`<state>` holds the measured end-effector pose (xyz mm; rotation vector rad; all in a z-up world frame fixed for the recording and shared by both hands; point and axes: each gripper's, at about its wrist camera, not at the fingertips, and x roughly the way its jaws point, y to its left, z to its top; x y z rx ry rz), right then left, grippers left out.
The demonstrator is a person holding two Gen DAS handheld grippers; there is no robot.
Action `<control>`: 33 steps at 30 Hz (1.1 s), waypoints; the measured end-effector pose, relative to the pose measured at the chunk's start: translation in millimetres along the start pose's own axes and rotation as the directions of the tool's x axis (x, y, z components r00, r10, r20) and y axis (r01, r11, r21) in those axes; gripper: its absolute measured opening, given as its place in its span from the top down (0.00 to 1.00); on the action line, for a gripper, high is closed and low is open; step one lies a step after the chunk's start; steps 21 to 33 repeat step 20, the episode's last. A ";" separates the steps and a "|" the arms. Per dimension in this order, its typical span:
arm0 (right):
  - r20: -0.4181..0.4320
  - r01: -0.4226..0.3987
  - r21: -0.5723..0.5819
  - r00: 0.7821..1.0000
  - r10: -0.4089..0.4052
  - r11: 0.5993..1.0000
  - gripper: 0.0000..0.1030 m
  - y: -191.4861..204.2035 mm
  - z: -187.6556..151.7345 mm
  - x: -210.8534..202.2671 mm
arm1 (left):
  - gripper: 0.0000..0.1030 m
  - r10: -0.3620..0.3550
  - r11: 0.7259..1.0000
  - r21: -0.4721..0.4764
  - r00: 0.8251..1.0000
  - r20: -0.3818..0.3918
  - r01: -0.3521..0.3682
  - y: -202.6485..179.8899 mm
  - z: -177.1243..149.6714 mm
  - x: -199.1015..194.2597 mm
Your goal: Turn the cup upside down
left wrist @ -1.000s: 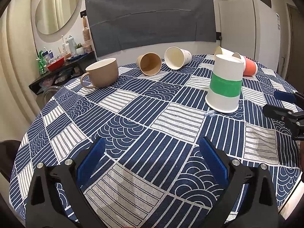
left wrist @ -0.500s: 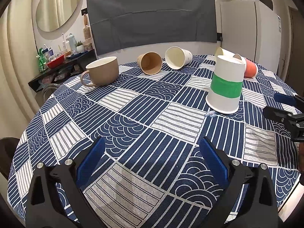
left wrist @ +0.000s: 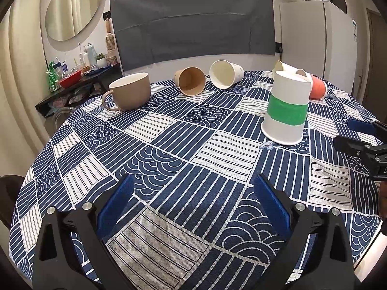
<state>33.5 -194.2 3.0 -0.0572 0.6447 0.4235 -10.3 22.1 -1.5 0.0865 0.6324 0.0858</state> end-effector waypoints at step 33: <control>-0.005 -0.002 -0.001 1.000 0.002 1.000 0.12 0.4 -0.8 0.8 | 0.06 -0.009 0.999 -0.050 1.000 -0.024 0.008 8.6 0.9 4.7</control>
